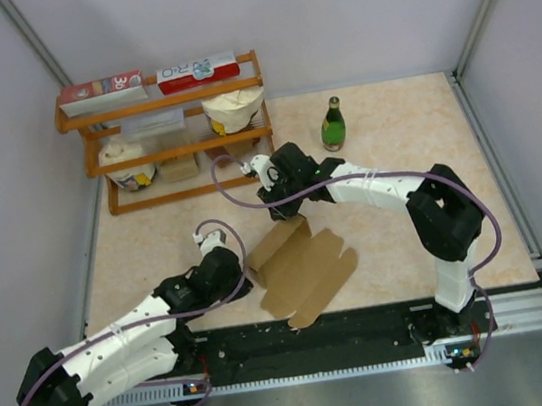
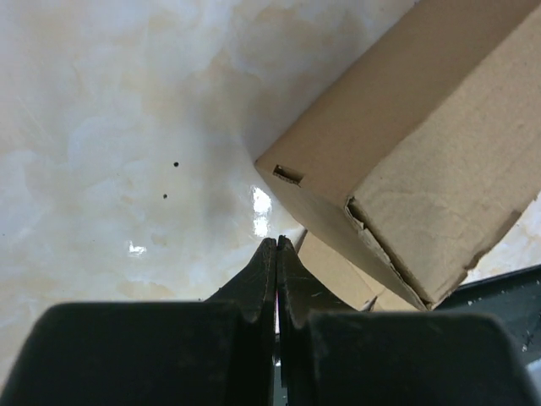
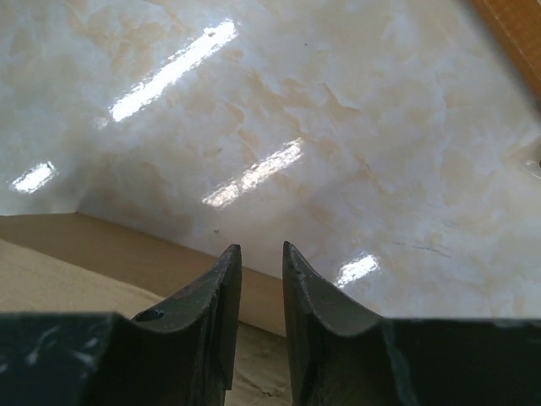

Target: Fold the paper box

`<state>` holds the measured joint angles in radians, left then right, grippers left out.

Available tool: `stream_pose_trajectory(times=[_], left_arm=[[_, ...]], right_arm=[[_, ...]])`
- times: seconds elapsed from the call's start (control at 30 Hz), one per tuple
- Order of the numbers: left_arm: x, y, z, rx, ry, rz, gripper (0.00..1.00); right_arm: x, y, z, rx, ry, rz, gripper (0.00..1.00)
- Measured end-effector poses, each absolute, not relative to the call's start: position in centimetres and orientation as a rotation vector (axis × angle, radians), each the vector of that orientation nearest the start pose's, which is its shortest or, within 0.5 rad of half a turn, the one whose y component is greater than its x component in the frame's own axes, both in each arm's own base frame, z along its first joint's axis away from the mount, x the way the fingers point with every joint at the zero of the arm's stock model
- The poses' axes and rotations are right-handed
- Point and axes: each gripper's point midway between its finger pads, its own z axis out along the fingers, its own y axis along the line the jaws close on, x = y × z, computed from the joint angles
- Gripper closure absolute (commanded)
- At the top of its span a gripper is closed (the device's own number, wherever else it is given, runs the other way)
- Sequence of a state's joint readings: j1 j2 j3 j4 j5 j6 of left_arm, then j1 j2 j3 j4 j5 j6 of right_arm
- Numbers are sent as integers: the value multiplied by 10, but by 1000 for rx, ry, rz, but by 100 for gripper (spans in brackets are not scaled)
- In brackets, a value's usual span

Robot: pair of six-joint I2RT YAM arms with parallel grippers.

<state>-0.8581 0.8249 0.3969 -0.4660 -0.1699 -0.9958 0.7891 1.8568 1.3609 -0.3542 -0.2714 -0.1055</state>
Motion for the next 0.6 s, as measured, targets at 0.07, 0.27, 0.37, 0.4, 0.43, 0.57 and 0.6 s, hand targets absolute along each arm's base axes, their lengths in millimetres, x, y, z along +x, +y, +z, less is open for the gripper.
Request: stream_pose_trajectory(times=[0.07, 0.27, 0.37, 0.4, 0.43, 0.57, 0.6], left_arm=[[150, -177, 49, -246, 2528, -561, 100], [166, -187, 53, -203, 2514, -519, 100], [173, -192, 55, -182, 2507, -510, 100], [175, -194, 55, -174, 2505, -507, 100], [176, -195, 56, -169, 2504, -506, 100], [179, -199, 54, -144, 2507, -501, 100], [179, -199, 54, -138, 2509, -499, 100]], right_arm=[[302, 358, 90, -1177, 2193, 601, 75], [298, 335, 79, -1147, 2243, 522, 76], [293, 319, 78, -1120, 2271, 486, 73], [292, 315, 79, -1109, 2277, 476, 70], [291, 311, 80, -1097, 2284, 466, 69], [294, 297, 88, -1032, 2292, 433, 62], [296, 293, 92, -1006, 2291, 422, 60]])
